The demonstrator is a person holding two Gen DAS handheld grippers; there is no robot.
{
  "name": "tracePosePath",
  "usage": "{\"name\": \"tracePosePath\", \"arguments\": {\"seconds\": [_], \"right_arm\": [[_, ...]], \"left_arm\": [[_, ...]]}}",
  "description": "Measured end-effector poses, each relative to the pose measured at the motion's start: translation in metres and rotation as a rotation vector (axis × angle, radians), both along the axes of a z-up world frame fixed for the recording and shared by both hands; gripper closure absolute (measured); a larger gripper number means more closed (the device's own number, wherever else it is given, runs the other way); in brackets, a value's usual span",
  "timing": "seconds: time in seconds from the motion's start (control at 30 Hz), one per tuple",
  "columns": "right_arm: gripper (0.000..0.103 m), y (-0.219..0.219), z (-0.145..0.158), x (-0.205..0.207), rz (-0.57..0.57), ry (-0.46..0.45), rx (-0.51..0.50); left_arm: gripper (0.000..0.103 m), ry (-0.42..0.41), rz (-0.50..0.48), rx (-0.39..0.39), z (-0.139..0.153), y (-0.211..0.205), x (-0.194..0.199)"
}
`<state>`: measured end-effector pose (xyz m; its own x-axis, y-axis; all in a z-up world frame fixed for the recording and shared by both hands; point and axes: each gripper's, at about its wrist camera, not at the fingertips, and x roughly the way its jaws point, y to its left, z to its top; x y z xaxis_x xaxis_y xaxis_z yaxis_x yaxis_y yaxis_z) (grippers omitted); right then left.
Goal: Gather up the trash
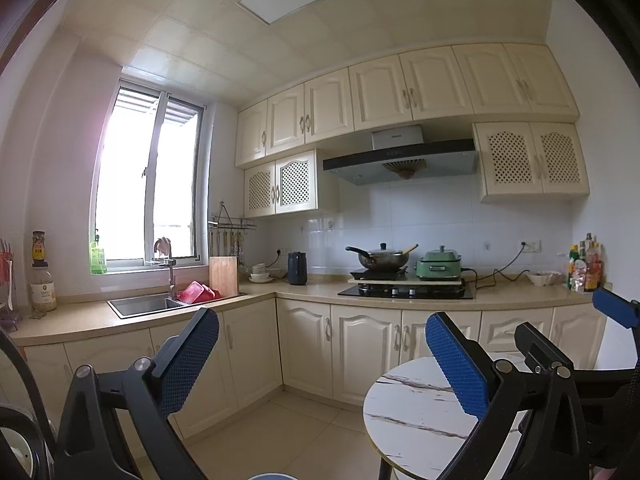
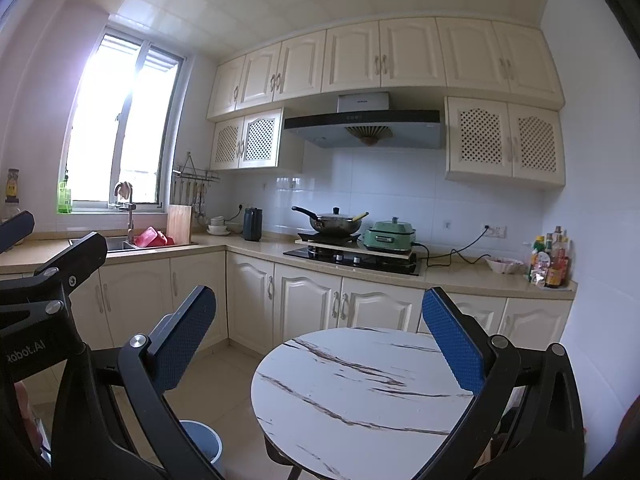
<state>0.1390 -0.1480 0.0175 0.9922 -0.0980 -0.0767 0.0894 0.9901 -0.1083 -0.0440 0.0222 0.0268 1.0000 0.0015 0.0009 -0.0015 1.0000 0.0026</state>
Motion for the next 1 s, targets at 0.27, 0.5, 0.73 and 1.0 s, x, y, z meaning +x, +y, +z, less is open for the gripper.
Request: {"name": "tracePosePath", "arguments": {"seconds": [0.27,0.5,0.73,1.0], "right_arm": [[0.0,-0.001,-0.002,0.0,0.001,0.001,0.001],[0.0,0.0,-0.003,0.0,-0.001,0.001,0.001],[0.0,0.0,-0.003,0.0,-0.001,0.004,0.002],[0.0,-0.001,-0.006,0.001,-0.006,0.006,0.001]], "left_arm": [[0.0,0.001,-0.002,-0.002,0.0,0.002,0.002],[0.0,0.001,-0.003,0.001,0.0,0.004,0.004],[0.0,0.002,-0.002,0.003,0.001,0.005,0.006],[0.0,0.001,-0.011,0.005,0.001,0.013,0.012]]}}
